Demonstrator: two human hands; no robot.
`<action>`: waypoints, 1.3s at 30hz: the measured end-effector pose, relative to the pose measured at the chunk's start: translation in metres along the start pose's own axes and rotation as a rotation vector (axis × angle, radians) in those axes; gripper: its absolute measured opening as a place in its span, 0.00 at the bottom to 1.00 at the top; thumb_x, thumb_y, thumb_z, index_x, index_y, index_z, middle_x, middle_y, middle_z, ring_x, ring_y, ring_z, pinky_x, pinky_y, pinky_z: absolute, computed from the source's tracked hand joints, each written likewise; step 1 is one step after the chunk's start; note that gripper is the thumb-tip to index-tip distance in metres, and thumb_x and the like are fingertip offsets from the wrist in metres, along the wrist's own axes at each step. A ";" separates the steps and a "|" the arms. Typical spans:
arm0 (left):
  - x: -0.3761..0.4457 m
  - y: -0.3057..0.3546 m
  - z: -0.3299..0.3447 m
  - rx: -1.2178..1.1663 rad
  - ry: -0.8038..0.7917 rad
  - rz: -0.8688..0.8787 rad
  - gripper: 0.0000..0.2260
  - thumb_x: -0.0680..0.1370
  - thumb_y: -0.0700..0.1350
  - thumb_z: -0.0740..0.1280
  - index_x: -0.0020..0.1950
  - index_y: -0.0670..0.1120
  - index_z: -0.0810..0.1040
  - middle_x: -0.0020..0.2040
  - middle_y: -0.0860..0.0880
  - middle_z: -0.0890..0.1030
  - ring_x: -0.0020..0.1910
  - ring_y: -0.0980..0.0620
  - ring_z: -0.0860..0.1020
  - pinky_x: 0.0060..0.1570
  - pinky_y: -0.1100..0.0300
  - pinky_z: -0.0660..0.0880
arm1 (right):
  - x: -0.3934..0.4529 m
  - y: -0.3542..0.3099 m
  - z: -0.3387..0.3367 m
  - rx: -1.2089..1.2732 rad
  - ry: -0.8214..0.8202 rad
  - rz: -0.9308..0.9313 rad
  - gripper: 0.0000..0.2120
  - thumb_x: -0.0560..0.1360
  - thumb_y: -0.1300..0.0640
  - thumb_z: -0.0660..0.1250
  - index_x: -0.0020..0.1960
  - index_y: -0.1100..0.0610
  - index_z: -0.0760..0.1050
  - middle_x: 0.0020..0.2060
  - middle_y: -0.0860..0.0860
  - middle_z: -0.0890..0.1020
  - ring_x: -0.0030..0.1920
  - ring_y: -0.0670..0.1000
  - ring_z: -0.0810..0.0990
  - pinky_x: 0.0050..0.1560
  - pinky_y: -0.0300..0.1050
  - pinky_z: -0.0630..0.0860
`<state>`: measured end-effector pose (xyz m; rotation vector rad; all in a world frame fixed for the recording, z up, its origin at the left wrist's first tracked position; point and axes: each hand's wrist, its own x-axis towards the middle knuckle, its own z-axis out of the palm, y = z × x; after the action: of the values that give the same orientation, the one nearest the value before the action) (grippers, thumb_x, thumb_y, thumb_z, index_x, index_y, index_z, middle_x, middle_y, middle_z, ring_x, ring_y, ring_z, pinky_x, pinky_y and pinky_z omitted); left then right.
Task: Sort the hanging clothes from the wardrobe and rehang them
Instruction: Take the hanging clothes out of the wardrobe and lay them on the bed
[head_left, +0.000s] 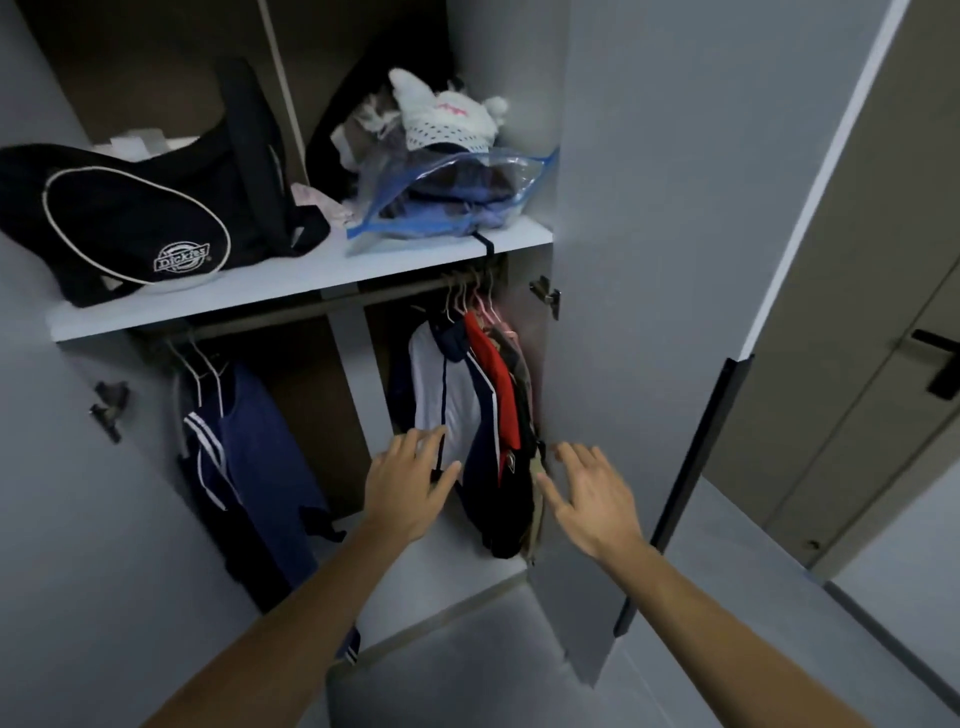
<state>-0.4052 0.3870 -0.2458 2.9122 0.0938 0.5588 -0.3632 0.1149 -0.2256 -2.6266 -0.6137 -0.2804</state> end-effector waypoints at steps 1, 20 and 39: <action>0.009 -0.006 0.004 -0.009 -0.007 -0.005 0.29 0.83 0.64 0.53 0.75 0.48 0.73 0.62 0.48 0.79 0.60 0.45 0.78 0.50 0.48 0.78 | 0.009 -0.002 0.004 -0.001 -0.002 0.003 0.21 0.84 0.40 0.57 0.69 0.53 0.72 0.59 0.50 0.79 0.60 0.54 0.74 0.54 0.51 0.75; 0.177 -0.076 0.080 -0.061 -0.139 -0.150 0.32 0.84 0.67 0.49 0.83 0.51 0.60 0.72 0.47 0.73 0.68 0.46 0.72 0.62 0.49 0.75 | 0.244 0.018 0.112 -0.047 0.035 -0.100 0.20 0.81 0.47 0.67 0.67 0.57 0.76 0.63 0.54 0.76 0.62 0.56 0.73 0.57 0.55 0.78; 0.351 -0.137 0.179 -0.226 -0.170 -0.006 0.38 0.83 0.63 0.61 0.86 0.49 0.49 0.85 0.46 0.52 0.83 0.44 0.52 0.78 0.45 0.62 | 0.348 0.028 0.216 -0.317 0.149 -0.080 0.12 0.66 0.60 0.77 0.47 0.59 0.81 0.60 0.58 0.74 0.60 0.62 0.73 0.53 0.56 0.71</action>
<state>-0.0168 0.5263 -0.3077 2.7232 0.0162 0.2973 -0.0225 0.3195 -0.3288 -2.8485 -0.6704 -0.6398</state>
